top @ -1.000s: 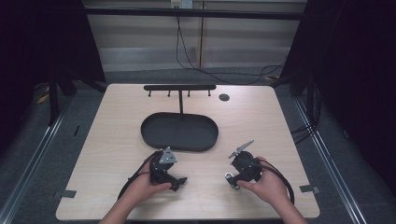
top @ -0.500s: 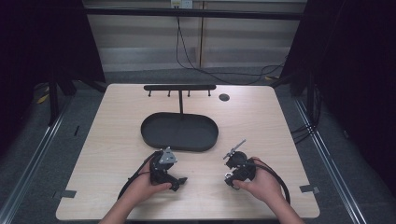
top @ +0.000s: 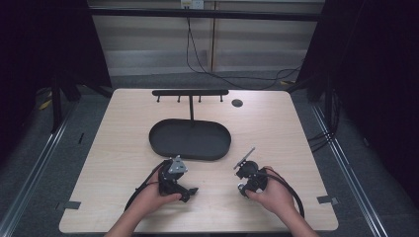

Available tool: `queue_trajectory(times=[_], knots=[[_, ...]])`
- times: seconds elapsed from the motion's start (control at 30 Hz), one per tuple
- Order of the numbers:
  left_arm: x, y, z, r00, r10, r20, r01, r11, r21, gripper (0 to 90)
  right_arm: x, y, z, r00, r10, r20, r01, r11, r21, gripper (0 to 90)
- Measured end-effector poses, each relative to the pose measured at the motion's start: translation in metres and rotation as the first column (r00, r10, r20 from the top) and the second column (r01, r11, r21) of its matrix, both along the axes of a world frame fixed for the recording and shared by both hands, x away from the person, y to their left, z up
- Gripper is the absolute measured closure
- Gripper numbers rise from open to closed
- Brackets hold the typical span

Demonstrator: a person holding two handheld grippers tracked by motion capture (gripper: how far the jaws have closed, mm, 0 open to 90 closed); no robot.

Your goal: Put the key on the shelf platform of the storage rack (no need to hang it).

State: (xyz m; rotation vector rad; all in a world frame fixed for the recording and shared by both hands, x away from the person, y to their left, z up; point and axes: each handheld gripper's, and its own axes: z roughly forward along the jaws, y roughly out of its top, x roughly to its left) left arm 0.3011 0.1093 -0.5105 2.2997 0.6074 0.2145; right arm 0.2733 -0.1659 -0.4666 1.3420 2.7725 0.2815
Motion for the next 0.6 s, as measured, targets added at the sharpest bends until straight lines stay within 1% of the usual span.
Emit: queue_trajectory(times=[0.03, 0.07, 0.1, 0.13, 0.17, 0.2, 0.23, 0.3, 0.33, 0.37, 0.4, 0.43, 0.53, 0.6], knots=[[0.0, 0.0, 0.0, 1.0, 0.0, 0.0, 0.0, 1.0, 0.0, 0.0, 0.0, 0.0, 0.0, 1.0, -0.001, -0.001, 0.001, 1.0, 0.001, 70.7], [0.0, 0.0, 0.0, 1.0, -0.001, 0.0, 0.001, 1.0, 0.001, 0.0, 0.0, -0.001, 0.002, 0.9999, -0.012, 0.002, 0.011, 1.0, 0.023, 79.4], [0.0, 0.0, 0.0, 1.0, 0.0, 0.0, 0.0, 1.0, 0.001, 0.0, 0.0, -0.004, 0.009, 0.9997, -0.017, 0.019, 0.015, 0.997, 0.073, 86.0], [0.0, 0.0, 0.0, 1.0, 0.001, 0.001, -0.001, 1.0, 0.003, 0.0, 0.001, -0.006, 0.016, 0.999, -0.031, 0.032, 0.028, 0.995, 0.101, 86.0], [0.0, 0.0, 0.0, 1.0, 0.0, 0.0, 0.0, 1.0, 0.001, 0.0, 0.001, -0.006, 0.019, 0.9989, -0.025, 0.04, 0.022, 0.996, 0.083, 86.0], [0.0, 0.0, 0.0, 1.0, 0.0, 0.0, 0.0, 1.0, 0.001, 0.0, 0.002, -0.006, 0.019, 0.999, -0.013, 0.042, 0.011, 0.999, 0.052, 85.9], [0.0, 0.0, 0.0, 1.0, 0.0, 0.0, 0.0, 1.0, 0.0, 0.0, 0.002, -0.006, 0.015, 0.9997, -0.002, 0.023, 0.002, 1.0, 0.001, 86.0], [0.0, 0.0, 0.0, 1.0, 0.0, 0.0, 0.0, 1.0, 0.0, 0.0, 0.002, -0.006, 0.012, 0.9999, 0.002, 0.016, -0.002, 1.0, -0.006, 86.0], [0.0, 0.0, 0.0, 1.0, 0.0, 0.0, 0.0, 1.0, 0.0, 0.0, 0.002, -0.006, 0.01, 0.9998, 0.0, 0.019, 0.0, 1.0, 0.003, 86.1], [0.0, 0.0, 0.0, 1.0, 0.0, 0.0, 0.0, 1.0, 0.0, 0.0, 0.002, -0.007, 0.01, 0.9999, -0.008, 0.012, 0.008, 1.0, 0.02, 86.0], [0.0, 0.0, 0.0, 1.0, 0.0, 0.0, 0.0, 1.0, 0.0, 0.0, 0.002, -0.008, 0.01, 0.9999, -0.009, 0.01, 0.009, 1.0, 0.025, 86.1], [0.0, 0.0, 0.0, 1.0, 0.0, 0.0, 0.0, 1.0, 0.0, 0.0, 0.003, -0.008, 0.01, 0.9998, -0.013, 0.017, 0.013, 1.0, 0.022, 86.1], [0.0, 0.0, 0.0, 1.0, 0.0, 0.0, 0.0, 1.0, 0.0, 0.0, 0.004, -0.011, 0.012, 0.9998, -0.017, 0.005, 0.017, 0.999, 0.035, 86.1], [0.0, 0.0, 0.0, 1.0, 0.0, 0.0, 0.0, 1.0, 0.0, 0.0, 0.004, -0.011, 0.015, 0.9998, -0.018, 0.005, 0.018, 0.999, 0.027, 86.1]])
